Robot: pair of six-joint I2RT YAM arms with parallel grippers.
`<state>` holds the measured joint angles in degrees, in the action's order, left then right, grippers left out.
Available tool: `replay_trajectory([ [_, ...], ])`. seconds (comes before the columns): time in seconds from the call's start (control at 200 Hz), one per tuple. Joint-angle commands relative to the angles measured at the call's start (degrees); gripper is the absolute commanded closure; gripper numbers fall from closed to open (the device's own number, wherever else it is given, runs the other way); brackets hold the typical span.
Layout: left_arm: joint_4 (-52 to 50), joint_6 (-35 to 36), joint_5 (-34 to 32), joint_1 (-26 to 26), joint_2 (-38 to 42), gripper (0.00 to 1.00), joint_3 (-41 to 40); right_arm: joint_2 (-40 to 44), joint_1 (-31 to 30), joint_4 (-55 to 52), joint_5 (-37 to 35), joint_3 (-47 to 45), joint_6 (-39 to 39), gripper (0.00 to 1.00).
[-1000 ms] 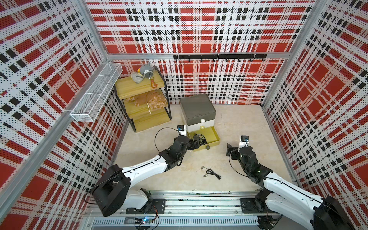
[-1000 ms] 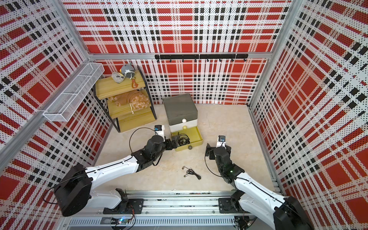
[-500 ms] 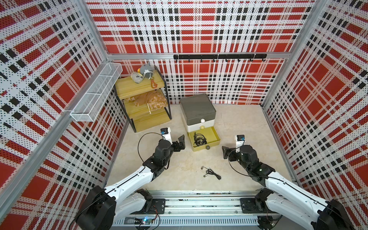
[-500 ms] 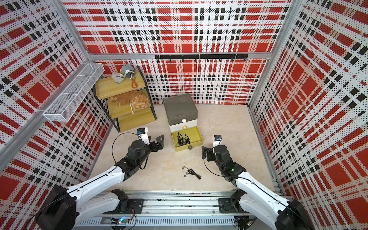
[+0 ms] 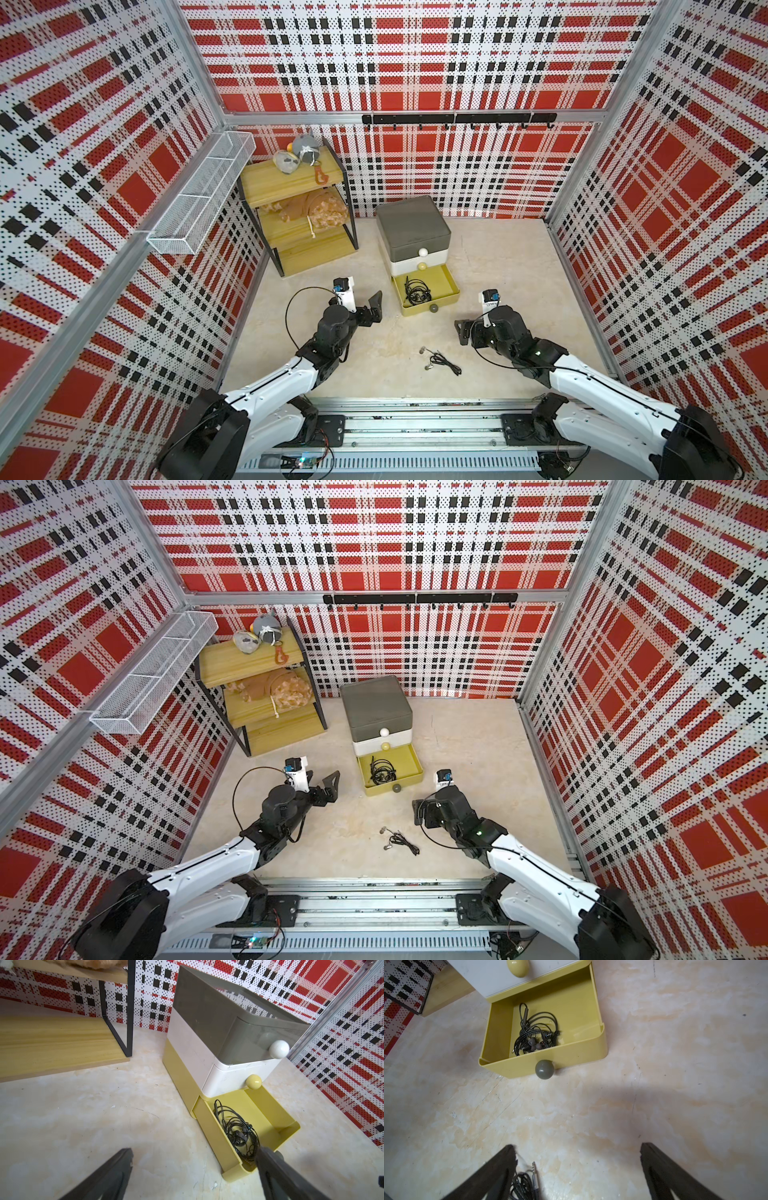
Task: Place the wired earphones into the drawer by color
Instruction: Pick up the wired earphones from the center of the board.
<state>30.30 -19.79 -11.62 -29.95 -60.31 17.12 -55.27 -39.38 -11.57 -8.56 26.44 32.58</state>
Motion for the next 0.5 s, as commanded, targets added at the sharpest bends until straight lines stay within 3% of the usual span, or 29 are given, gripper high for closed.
replay_trajectory([
  [0.0, 3.42, 1.16, -1.03, 0.41, 1.67, 0.01, -0.77, -2.7, -1.77, -1.73, 2.15, 1.63, 3.22, 0.04],
  [0.276, 3.44, 2.29, -2.4, 0.49, 1.65, 0.01, -1.22, -8.78, -8.5, -3.37, 6.31, 3.98, 1.35, 0.11],
  [0.496, 3.45, 2.26, -2.04, 0.6, -0.18, 0.01, -0.74, -10.57, -10.37, -2.05, 9.22, 2.83, 0.99, 0.22],
])
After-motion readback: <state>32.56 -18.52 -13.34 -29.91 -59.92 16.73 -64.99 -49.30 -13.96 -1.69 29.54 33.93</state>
